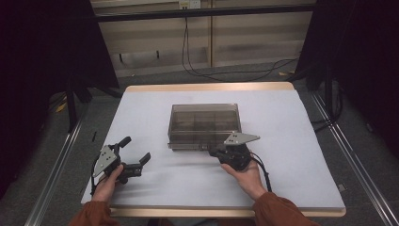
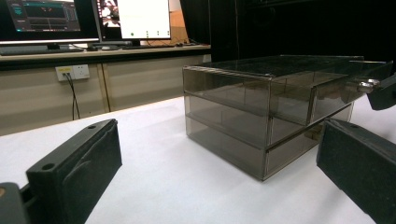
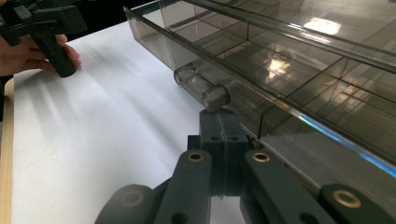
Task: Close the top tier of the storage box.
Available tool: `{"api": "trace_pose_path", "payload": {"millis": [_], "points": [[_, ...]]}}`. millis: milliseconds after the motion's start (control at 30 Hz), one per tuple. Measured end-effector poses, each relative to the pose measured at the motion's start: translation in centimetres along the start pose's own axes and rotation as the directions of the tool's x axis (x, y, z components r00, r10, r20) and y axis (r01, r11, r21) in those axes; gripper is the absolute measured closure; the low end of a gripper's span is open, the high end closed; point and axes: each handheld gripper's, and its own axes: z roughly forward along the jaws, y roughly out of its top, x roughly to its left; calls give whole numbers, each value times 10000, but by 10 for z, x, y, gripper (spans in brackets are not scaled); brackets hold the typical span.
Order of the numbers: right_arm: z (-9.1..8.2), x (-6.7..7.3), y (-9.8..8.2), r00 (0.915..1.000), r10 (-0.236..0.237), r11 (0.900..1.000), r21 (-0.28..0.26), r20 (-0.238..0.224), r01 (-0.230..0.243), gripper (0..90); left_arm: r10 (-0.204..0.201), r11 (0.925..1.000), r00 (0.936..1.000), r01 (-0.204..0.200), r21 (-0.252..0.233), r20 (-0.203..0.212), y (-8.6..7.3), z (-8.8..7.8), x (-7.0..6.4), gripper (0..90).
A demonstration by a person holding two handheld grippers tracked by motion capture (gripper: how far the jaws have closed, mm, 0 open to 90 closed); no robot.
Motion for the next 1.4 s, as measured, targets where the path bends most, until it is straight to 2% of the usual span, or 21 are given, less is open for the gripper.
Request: {"api": "trace_pose_path", "payload": {"millis": [900,1400], "points": [[1,-7,1,9999,58,10000,-67,130,-57,900,-100,9999,9999,99,-28,-51,0,1,-1,0],[8,-8,4,9999,30,10000,-23,129,-30,900,16,10000,10000,-16,4,-32,0,0,0,0]]}}
